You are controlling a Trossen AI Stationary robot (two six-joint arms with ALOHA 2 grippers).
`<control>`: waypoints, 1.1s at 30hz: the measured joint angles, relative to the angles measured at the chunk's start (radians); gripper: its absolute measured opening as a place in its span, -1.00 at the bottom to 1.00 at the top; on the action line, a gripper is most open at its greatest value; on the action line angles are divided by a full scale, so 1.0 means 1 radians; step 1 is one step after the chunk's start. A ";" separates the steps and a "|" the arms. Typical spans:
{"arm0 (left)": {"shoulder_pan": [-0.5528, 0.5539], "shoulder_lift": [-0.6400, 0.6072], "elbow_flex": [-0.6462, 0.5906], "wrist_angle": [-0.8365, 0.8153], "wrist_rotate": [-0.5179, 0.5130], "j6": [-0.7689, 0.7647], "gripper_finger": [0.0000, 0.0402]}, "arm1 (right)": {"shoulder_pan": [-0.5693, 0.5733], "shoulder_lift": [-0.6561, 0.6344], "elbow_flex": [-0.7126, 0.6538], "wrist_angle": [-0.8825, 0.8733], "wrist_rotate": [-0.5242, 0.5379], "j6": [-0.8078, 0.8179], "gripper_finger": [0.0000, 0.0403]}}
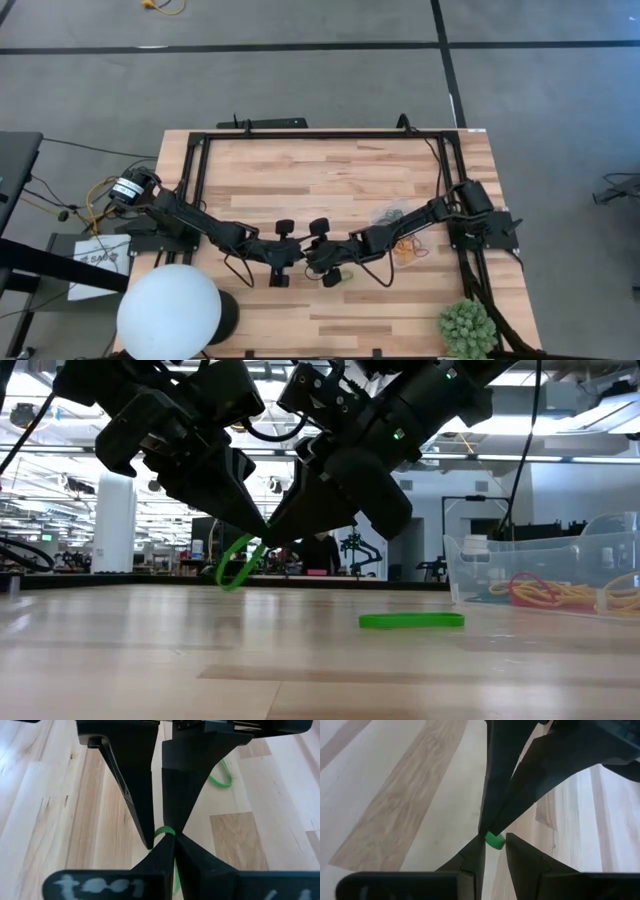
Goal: Pick and place items into bin
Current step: Put the green rubber band into the transparent bin
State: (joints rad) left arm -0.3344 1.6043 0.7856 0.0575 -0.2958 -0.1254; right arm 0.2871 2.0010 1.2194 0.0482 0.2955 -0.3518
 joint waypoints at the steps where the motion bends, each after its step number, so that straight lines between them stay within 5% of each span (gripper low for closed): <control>1: 0.001 0.000 0.000 0.000 0.000 0.003 -1.00 | 0.000 0.000 0.000 0.000 -0.006 0.000 -0.65; 12: 0.001 0.000 0.000 0.002 0.000 0.007 -1.00 | -0.003 0.000 0.000 -0.013 -0.061 -0.050 -0.97; 21: 0.003 0.001 0.001 0.005 -0.021 -0.025 -0.99 | -0.001 0.000 0.002 -0.059 -0.050 -0.046 -0.98; 27: 0.003 0.001 0.001 -0.036 -0.109 -0.057 -0.80 | -0.001 0.000 0.002 -0.109 -0.035 -0.041 -0.99; 30: 0.003 0.001 0.001 -0.077 -0.163 -0.080 -0.66 | 0.000 0.000 0.002 -0.157 0.073 -0.041 -0.98; 33: 0.003 0.001 0.001 -0.109 -0.186 -0.117 -0.55 | 0.008 0.000 0.002 -0.280 0.328 -0.038 -0.98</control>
State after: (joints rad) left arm -0.3313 1.6054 0.7868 -0.0515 -0.4816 -0.2424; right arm 0.2948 2.0006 1.2209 -0.2314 0.6239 -0.3900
